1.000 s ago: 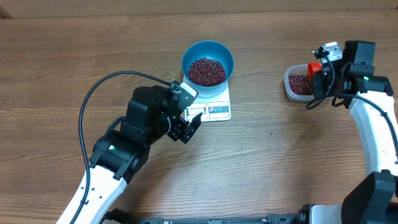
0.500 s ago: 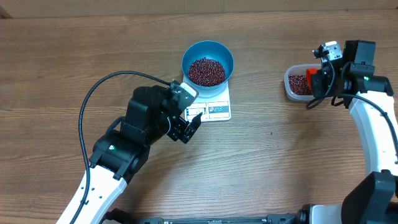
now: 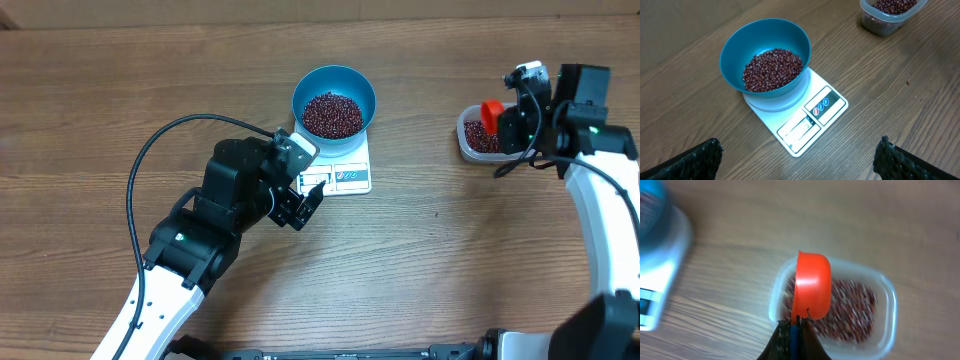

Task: Scoop item into bowl and weigh 150g on scale
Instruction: 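Lower the scoop into the tub and fill it with beans, then lift the filled scoop and move it over the blue bowl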

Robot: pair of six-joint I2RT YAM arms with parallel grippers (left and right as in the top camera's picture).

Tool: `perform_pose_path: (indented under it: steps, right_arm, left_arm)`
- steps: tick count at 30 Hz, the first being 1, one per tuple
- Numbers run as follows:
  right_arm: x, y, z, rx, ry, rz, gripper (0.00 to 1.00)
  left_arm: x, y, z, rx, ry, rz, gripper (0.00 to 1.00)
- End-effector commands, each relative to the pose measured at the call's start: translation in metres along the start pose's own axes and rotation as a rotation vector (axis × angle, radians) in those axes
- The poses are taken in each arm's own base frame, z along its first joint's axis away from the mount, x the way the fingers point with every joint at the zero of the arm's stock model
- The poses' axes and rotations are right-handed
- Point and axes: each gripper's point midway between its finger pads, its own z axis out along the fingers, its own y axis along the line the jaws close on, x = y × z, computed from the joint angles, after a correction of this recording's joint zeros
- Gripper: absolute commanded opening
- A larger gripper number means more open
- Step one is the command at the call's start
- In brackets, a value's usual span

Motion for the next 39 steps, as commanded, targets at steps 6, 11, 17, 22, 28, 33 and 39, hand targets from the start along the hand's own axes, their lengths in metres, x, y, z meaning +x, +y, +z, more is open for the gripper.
perform_pose_path:
  steps: [6, 11, 17, 22, 28, 33, 39]
  right_arm:
    - [-0.062, 0.066, -0.047, -0.238, -0.278, -0.123, 0.04]
    - [-0.077, 0.107, -0.038, -0.309, -0.315, -0.211, 0.03]
    - [-0.089, 0.146, -0.012, -0.283, -0.311, -0.271, 0.04]
    - [-0.091, 0.177, 0.005, -0.33, -0.311, -0.301, 0.03]
    - [-0.088, 0.2, 0.026, -0.37, -0.301, -0.328, 0.04]
    - [-0.079, 0.211, 0.046, -0.393, -0.263, -0.337, 0.04]
    - [-0.074, 0.217, 0.062, -0.404, -0.248, -0.346, 0.04]
  left_arm:
    - [0.0, 0.003, -0.001, -0.011, -0.001, -0.017, 0.99]
    - [0.0, 0.003, -0.001, -0.011, -0.001, -0.017, 1.0]
    - [0.0, 0.003, -0.001, -0.011, -0.001, -0.017, 1.0]
    - [0.0, 0.003, -0.001, -0.011, -0.001, -0.017, 1.0]
    - [0.0, 0.003, -0.001, -0.011, -0.001, -0.017, 1.0]
    - [0.0, 0.003, -0.001, -0.011, -0.001, -0.017, 1.0]
    - [0.0, 0.003, -0.001, -0.011, -0.001, -0.017, 1.0]
